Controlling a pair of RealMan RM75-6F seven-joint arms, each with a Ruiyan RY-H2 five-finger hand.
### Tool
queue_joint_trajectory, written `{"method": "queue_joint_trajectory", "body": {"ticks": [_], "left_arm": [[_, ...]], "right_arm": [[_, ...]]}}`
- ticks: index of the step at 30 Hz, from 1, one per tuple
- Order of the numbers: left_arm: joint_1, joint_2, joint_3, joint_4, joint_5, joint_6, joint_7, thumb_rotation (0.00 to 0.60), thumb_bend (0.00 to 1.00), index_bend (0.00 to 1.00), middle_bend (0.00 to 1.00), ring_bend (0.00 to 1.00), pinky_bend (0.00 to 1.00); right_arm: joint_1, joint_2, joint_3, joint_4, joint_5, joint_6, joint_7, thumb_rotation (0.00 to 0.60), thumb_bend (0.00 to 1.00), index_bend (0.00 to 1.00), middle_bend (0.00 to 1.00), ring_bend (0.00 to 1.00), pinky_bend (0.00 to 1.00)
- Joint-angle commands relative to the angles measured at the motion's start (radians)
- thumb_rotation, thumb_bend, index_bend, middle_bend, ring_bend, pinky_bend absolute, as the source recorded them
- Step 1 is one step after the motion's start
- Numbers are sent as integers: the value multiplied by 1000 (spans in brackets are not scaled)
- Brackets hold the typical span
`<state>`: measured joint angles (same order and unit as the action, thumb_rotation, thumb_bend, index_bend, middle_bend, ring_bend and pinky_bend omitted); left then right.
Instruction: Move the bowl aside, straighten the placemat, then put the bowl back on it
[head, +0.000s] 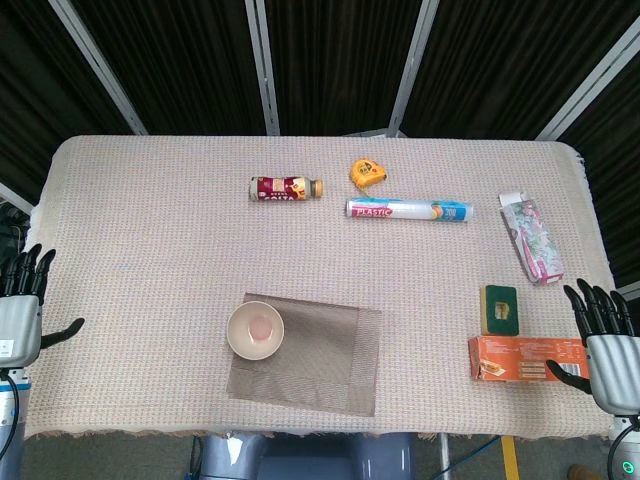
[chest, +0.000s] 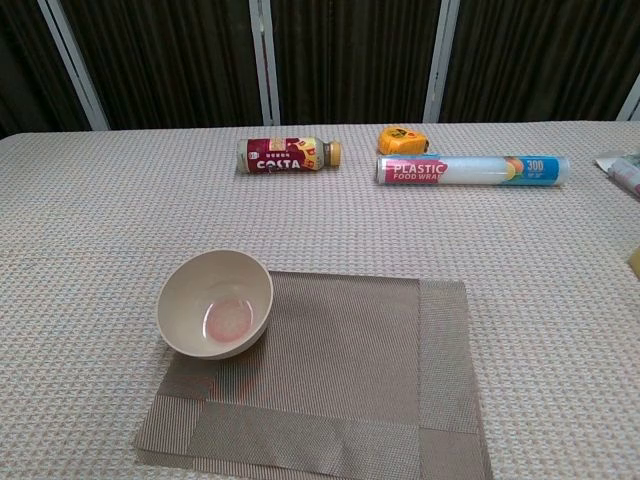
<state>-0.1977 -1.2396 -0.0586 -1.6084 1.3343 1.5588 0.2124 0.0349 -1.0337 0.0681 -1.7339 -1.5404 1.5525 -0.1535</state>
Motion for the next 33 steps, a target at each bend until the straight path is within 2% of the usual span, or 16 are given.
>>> {"method": "queue_joint_trajectory", "body": {"ticks": [1,6,11,14,16,21,29,33], "left_arm": [[4,1,4,9,10,-10,-14,600,2,0,0,0,0],[-9,3,18,22,52,-42,-33,600,1,0,0,0,0],[-91,-33,80,82,232,-145,-90,600,18,4,0,0,0],[-154,-92,102,125,333,-205,-79,600,35,79,0,0,0],[-187,-139,106,155,387,-225,-58,600,52,166,0,0,0],[-253,-247,127,236,486,-282,-15,600,65,260,0,0,0],[-296,-351,127,340,510,-348,69,600,85,296,0,0,0],[-304,-381,121,371,502,-360,75,600,175,360,0,0,0]], "right_arm": [[-1,-1,-2,-6,-6,3,-4,600,0,0,0,0,0],[-4,-3,-4,-18,-18,14,-20,600,0,0,0,0,0],[-3,-12,-1,-17,-14,13,-39,600,0,0,0,0,0],[2,-16,5,-12,3,3,-49,600,0,0,0,0,0],[4,-17,12,-8,21,-4,-49,600,0,0,0,0,0],[7,-18,25,-1,53,-12,-48,600,0,0,0,0,0],[5,-11,29,1,69,-14,-34,600,0,0,0,0,0],[5,-8,32,1,72,-13,-27,600,0,0,0,0,0]]}}
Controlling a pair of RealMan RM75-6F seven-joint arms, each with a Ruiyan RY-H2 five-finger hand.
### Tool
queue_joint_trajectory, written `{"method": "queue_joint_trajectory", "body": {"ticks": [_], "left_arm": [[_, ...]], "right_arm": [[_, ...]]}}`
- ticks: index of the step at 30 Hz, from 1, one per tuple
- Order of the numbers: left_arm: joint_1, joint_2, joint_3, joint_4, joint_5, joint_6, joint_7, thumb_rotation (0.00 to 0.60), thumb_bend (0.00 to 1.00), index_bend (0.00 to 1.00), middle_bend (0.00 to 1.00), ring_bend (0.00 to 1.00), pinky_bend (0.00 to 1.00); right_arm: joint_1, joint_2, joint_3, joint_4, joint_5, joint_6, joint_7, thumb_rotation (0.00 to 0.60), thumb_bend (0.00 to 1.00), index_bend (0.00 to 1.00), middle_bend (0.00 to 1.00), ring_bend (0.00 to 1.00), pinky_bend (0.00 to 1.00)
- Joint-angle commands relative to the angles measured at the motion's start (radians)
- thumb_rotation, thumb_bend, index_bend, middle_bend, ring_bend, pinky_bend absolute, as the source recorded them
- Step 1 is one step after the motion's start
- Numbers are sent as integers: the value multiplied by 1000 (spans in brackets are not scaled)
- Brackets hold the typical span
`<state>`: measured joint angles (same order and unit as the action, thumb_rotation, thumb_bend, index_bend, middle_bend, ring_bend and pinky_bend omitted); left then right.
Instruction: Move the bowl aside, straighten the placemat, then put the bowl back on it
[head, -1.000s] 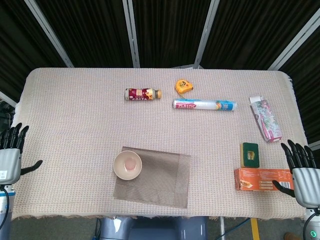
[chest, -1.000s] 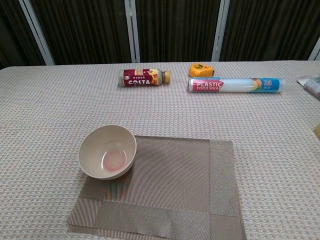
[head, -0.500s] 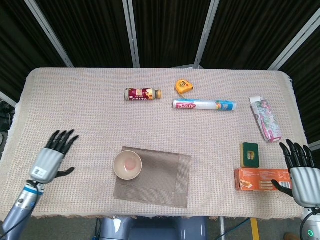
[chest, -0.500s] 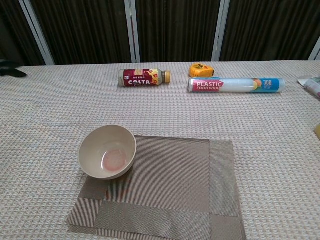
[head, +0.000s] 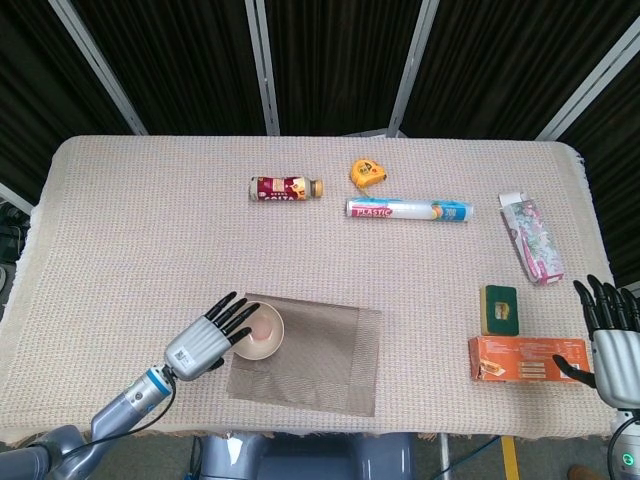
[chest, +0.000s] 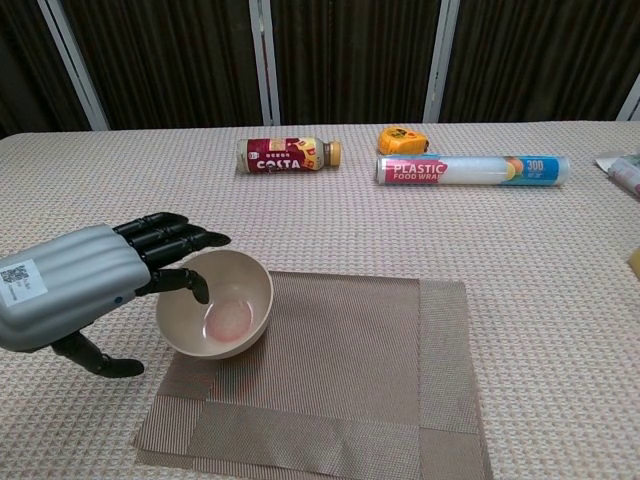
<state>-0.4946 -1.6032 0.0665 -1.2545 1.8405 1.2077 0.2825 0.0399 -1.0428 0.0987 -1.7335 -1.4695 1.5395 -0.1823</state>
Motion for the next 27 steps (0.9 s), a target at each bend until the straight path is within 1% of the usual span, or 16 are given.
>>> {"method": "queue_joint_trajectory", "body": {"ticks": [1,3,4,6,7,8,11,16,20,21,24,27], "left_arm": [[-9,-27,-5,29,-5,-10,7,600,200,375,0,0,0],[-11,-45,-7,51,-6,-8,8,600,292,430,0,0,0],[-12,-57,-8,64,-9,-7,7,600,352,476,0,0,0],[-12,-70,-8,79,-11,-4,4,600,426,563,0,0,0],[-13,-74,-8,85,-13,-3,3,600,457,609,0,0,0],[-13,-78,-9,90,-14,-1,3,600,473,630,0,0,0],[-13,-82,-12,96,-21,5,-3,600,527,668,0,0,0],[-12,-58,-37,91,-44,36,-25,600,543,683,0,0,0],[-5,-2,-86,80,-98,68,-60,600,541,682,0,0,0],[0,20,-108,81,-129,75,-77,600,541,682,0,0,0],[11,63,-151,97,-210,59,-115,600,541,679,0,0,0],[21,97,-192,141,-318,1,-157,600,545,679,0,0,0]], "right_arm": [[0,2,2,1,3,-1,3,600,0,0,0,0,0],[1,2,2,3,3,-1,2,600,0,0,0,0,0],[1,2,2,4,3,-1,2,600,0,0,0,0,0],[1,2,2,4,3,-1,4,600,0,0,0,0,0],[1,2,3,4,3,-1,4,600,0,0,0,0,0],[1,3,3,4,4,0,5,600,0,0,0,0,0],[1,4,4,4,7,0,9,600,0,0,0,0,0],[0,6,2,4,5,-1,10,600,0,0,0,0,0],[0,6,1,1,3,-1,10,600,0,0,0,0,0],[0,6,0,0,2,0,9,600,0,0,0,0,0],[-1,7,-3,-2,-2,0,8,600,0,0,0,0,0],[-1,6,-6,-6,-10,1,4,600,0,0,0,0,0]]}}
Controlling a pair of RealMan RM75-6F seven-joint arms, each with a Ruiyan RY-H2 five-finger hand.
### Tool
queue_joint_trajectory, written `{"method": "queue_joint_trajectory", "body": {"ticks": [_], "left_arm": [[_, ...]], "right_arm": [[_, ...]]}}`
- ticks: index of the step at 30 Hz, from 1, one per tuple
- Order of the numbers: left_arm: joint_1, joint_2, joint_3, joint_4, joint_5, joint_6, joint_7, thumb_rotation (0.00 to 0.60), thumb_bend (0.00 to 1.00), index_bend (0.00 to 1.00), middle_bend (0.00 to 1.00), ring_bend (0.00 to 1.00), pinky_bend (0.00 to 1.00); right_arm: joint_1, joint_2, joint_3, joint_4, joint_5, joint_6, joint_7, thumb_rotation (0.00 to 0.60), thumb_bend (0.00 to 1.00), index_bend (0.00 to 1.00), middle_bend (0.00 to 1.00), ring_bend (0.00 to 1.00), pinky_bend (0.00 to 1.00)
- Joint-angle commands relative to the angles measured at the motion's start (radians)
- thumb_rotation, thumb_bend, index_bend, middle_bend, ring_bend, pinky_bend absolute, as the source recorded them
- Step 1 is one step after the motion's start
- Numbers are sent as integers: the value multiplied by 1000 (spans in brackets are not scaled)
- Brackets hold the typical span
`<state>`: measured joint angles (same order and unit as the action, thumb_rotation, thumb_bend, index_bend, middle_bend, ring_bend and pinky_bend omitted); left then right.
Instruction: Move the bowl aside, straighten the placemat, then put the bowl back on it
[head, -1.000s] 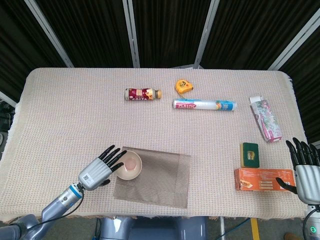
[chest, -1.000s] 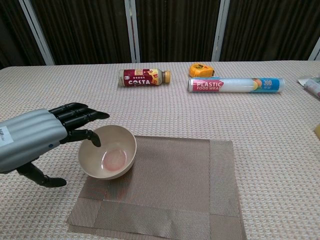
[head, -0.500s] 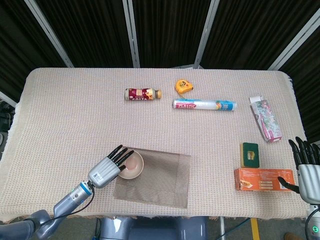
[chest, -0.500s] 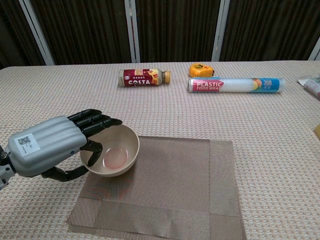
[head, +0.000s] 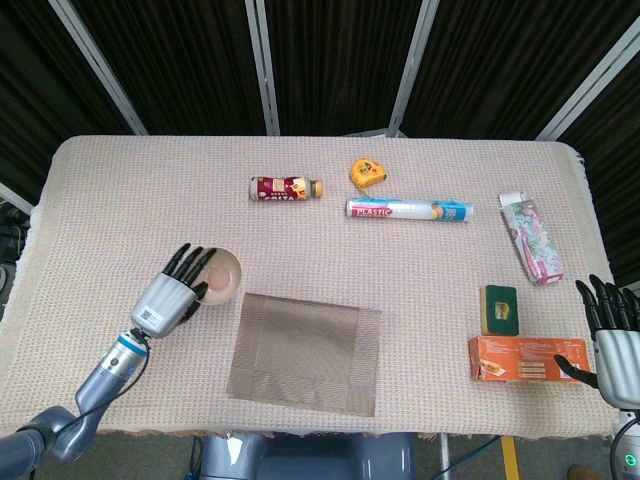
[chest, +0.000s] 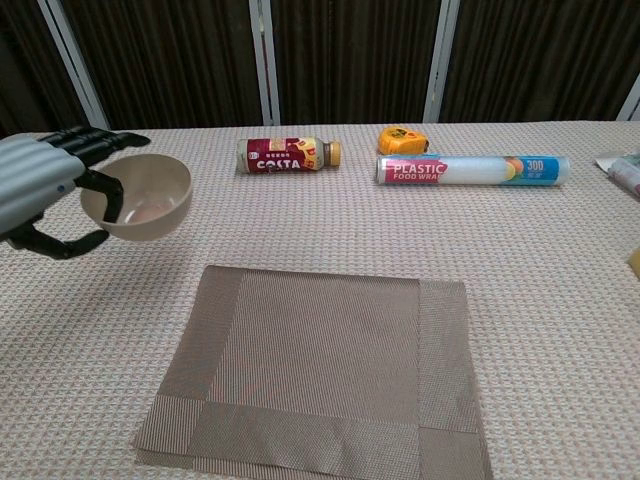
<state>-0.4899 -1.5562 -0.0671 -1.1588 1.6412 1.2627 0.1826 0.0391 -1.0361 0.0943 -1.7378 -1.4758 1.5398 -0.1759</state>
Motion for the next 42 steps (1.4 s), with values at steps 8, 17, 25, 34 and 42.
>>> {"method": "queue_joint_trajectory", "body": {"ticks": [8,17,25,34,42], "left_arm": [[38,51,-61,222,-254,-199,-187,600,557,675,0,0,0],[44,-14,-62,338,-313,-277,-253,600,260,193,0,0,0],[50,5,-64,248,-280,-197,-262,600,166,1,0,0,0],[63,123,70,-58,25,38,-395,600,245,418,0,0,0],[40,112,179,-169,168,7,-299,600,325,510,0,0,0]], "right_arm": [[5,-8,-8,-7,-10,-9,-19,600,0,0,0,0,0],[7,-14,-9,-8,-6,-15,-30,600,0,0,0,0,0],[7,-12,-6,-5,0,-14,-23,600,0,0,0,0,0],[6,-7,-7,-5,-2,-13,-14,600,0,0,0,0,0],[6,-5,-6,-3,3,-14,-12,600,0,0,0,0,0]]}}
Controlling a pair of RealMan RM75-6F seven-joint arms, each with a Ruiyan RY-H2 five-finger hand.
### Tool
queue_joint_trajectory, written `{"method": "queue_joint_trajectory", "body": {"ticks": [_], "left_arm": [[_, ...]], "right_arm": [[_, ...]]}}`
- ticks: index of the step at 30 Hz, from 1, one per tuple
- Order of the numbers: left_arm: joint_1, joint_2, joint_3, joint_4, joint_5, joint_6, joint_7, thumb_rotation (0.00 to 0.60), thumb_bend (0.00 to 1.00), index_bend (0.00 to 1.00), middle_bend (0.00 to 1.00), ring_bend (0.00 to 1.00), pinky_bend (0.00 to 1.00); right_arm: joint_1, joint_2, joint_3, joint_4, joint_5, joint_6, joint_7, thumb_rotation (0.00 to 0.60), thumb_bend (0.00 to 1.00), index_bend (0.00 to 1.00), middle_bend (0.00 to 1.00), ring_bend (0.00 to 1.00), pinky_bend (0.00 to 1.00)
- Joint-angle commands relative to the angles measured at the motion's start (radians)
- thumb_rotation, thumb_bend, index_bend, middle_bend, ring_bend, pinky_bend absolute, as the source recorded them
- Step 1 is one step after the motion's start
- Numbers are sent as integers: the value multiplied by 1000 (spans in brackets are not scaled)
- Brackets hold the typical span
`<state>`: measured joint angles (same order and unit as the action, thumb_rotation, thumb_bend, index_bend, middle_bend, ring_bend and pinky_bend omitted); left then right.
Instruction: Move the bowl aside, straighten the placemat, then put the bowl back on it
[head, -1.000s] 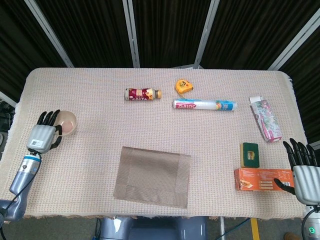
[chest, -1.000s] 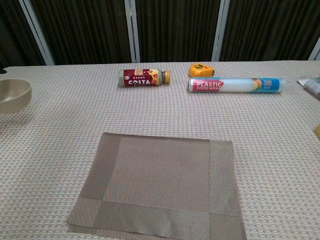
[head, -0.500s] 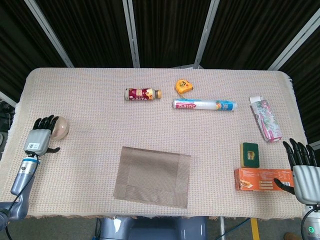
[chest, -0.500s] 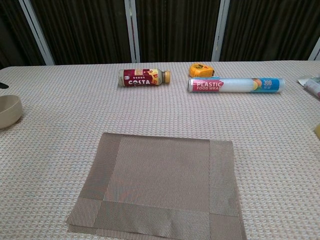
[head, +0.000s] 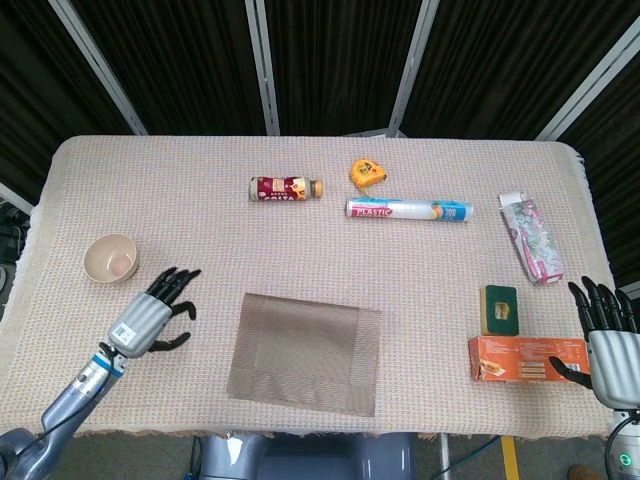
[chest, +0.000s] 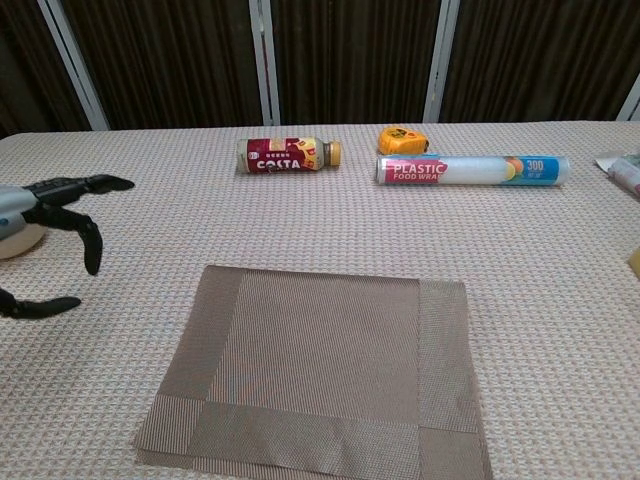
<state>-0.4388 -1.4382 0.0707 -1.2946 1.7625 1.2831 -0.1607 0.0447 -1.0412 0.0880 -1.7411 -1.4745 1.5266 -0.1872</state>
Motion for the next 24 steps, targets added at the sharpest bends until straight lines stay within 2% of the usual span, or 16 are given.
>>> {"method": "queue_joint_trajectory", "body": {"ticks": [1,5,10,17,24], "left_arm": [[-13,-11,49,-38,54,-19,51,600,325,511,0,0,0],[-18,-32,84,-32,82,-45,70,600,326,513,0,0,0],[-14,-58,124,25,111,-55,78,600,341,515,0,0,0],[-16,-110,147,105,142,-45,69,600,345,516,0,0,0],[-19,-153,142,136,123,-68,83,600,346,515,0,0,0]], "right_arm": [[0,0,1,1,3,-2,-1,600,0,0,0,0,0],[0,0,3,3,9,-3,0,600,0,0,0,0,0],[2,0,4,8,16,-7,-1,600,0,0,0,0,0],[4,-3,2,8,15,-11,-5,600,0,0,0,0,0],[5,-4,3,9,19,-13,-7,600,0,0,0,0,0]]}}
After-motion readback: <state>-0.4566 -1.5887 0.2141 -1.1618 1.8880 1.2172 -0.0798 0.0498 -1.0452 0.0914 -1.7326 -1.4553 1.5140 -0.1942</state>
